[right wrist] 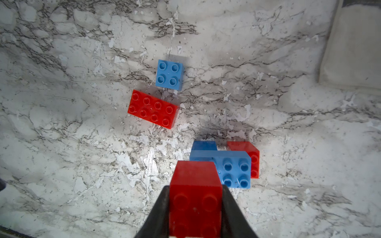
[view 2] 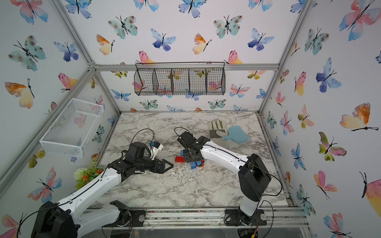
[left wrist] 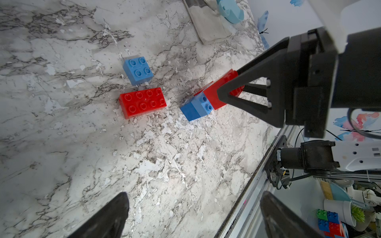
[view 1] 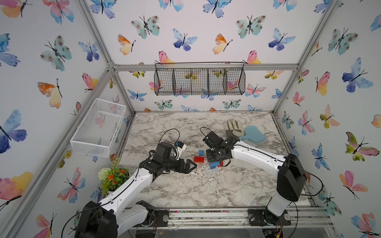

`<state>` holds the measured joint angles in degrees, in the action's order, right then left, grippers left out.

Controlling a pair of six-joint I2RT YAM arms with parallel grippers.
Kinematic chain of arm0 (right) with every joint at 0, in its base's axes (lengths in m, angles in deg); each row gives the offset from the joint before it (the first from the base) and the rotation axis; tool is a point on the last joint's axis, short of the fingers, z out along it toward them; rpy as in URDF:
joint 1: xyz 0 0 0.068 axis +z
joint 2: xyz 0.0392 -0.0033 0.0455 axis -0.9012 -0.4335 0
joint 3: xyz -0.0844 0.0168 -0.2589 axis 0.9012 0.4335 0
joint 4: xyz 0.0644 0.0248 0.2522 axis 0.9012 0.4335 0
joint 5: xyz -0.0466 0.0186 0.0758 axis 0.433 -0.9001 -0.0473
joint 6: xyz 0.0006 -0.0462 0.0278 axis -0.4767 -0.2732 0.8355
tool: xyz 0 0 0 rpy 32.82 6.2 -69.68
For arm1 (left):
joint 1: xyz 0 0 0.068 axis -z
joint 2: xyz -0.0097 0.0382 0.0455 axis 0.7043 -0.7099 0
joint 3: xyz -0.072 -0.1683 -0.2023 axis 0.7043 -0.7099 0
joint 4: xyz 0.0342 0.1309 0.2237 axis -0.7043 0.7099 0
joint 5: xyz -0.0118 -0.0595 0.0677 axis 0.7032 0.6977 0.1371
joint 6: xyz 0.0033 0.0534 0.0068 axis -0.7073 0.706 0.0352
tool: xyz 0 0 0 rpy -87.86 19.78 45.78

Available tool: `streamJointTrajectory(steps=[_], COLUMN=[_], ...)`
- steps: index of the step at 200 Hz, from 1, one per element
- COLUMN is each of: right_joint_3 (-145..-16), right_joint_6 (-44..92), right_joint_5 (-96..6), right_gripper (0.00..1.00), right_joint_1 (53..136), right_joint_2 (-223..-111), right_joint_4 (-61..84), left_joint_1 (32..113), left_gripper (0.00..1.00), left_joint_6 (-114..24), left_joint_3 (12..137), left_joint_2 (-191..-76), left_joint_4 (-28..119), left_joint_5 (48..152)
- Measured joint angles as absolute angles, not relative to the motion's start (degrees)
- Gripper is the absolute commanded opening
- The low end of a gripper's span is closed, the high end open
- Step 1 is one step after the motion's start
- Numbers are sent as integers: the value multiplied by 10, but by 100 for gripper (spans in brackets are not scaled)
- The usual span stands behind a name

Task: Assemble a giraffe with lego
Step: Assemble the lego brick with the lego brick.

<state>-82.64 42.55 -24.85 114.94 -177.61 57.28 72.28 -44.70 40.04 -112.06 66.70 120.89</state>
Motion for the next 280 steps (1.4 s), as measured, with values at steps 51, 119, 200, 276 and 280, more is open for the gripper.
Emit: streamJointTrajectory(steps=[51, 119, 200, 276, 280], right_joint_3=[-823, -806, -799, -788, -787], right_joint_6=[425, 426, 428, 429, 428], right_joint_5=[-245, -245, -240, -226, -226], right_gripper=[18, 17, 17, 17, 17], right_joint_1=[1150, 1152, 1157, 1158, 1159], right_joint_2=[-1782, -1782, -1782, -1782, -1782], right_joint_4=[572, 571, 563, 549, 548], left_joint_1=[723, 723, 723, 723, 723], left_gripper=[98, 98, 98, 98, 98], left_joint_6=[-447, -447, -447, -447, -447], left_joint_3=[400, 400, 400, 400, 400], left_joint_2=[-1121, -1121, -1121, -1121, -1121], left_joint_4=[667, 667, 667, 667, 667], left_joint_5=[1209, 1209, 1208, 1201, 1201])
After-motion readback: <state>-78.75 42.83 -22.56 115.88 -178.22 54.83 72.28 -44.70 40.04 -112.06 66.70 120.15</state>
